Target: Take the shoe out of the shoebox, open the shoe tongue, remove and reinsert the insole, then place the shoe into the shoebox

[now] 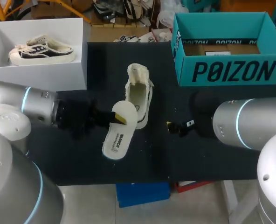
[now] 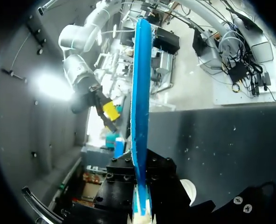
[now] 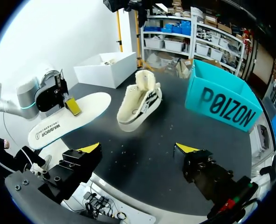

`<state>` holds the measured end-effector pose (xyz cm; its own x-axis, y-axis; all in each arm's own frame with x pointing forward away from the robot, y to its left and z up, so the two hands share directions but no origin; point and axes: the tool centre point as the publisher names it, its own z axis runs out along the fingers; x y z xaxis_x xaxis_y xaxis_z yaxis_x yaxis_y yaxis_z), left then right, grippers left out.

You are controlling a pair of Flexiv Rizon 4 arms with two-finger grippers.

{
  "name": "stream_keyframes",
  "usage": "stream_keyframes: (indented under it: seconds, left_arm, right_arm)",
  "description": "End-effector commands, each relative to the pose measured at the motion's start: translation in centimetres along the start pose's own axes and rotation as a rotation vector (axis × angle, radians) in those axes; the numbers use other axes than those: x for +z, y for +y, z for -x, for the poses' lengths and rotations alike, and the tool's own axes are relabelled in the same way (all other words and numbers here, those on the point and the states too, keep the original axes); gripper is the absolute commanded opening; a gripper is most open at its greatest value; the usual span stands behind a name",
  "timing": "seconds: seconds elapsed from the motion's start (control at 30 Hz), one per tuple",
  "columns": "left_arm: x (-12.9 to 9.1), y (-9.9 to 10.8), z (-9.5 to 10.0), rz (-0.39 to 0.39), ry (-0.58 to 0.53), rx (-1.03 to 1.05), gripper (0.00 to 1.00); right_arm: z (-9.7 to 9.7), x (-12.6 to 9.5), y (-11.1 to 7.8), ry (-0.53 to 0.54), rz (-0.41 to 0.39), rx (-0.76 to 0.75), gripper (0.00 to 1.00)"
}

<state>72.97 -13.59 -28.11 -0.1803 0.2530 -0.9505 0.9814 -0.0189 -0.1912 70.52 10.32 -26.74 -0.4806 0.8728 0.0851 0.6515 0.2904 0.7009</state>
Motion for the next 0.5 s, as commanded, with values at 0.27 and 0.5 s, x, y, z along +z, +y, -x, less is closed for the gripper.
stream_keyframes:
  seconds: [0.27,0.5]
  left_arm:
    - [-1.44,1.01,0.85,-0.379,0.097,-0.039,0.0]
    - [-1.69,1.47,0.46,-0.319,0.144,-0.04,0.0]
  right_arm:
    - [-0.1,0.14,-0.14,-0.001,0.005,0.001,1.0]
    - [-0.1,0.14,-0.14,-0.001,0.005,0.001,1.0]
